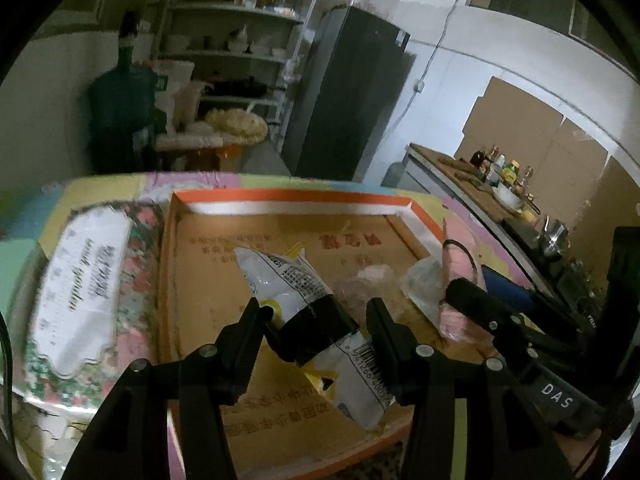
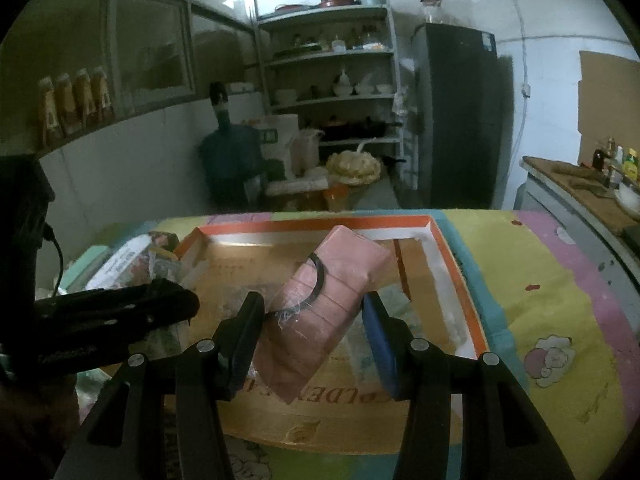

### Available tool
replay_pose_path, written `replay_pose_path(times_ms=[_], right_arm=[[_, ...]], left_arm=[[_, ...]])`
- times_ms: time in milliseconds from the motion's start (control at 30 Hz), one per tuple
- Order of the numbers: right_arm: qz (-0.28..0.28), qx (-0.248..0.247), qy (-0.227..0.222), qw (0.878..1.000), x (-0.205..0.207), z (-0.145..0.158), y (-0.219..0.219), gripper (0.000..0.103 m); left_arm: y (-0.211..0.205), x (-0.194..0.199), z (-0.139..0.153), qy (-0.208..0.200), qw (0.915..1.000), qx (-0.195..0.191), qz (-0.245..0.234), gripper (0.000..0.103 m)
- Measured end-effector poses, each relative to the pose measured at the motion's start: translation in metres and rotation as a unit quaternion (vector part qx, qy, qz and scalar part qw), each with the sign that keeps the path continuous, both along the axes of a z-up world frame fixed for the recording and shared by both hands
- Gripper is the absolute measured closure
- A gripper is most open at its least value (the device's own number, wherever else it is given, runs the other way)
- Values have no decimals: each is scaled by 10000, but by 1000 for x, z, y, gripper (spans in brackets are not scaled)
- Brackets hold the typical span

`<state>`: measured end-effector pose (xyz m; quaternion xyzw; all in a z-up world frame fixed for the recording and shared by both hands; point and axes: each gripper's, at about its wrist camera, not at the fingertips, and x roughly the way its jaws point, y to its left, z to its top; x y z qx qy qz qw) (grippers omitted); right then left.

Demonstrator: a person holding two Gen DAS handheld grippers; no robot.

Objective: Organize soft objects
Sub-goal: 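Carry the snack bag with the left gripper while the right carries the pink package to the tray, then lower both items into the tray and open both grippers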

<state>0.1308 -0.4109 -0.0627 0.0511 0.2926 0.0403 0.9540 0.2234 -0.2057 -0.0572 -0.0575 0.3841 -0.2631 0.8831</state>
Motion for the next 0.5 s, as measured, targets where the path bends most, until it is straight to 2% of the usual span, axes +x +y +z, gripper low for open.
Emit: replay_pose_path(times_ms=[100,500], right_arm=[[24,118,135,9998,6,-6,-3,51],[119,188,503,9985,24,-19,0,50]], left_arm=[[-1,4,-7,167,9998,-62,-29,51],[-9,5,-14,-25,9995,316,-19,50]])
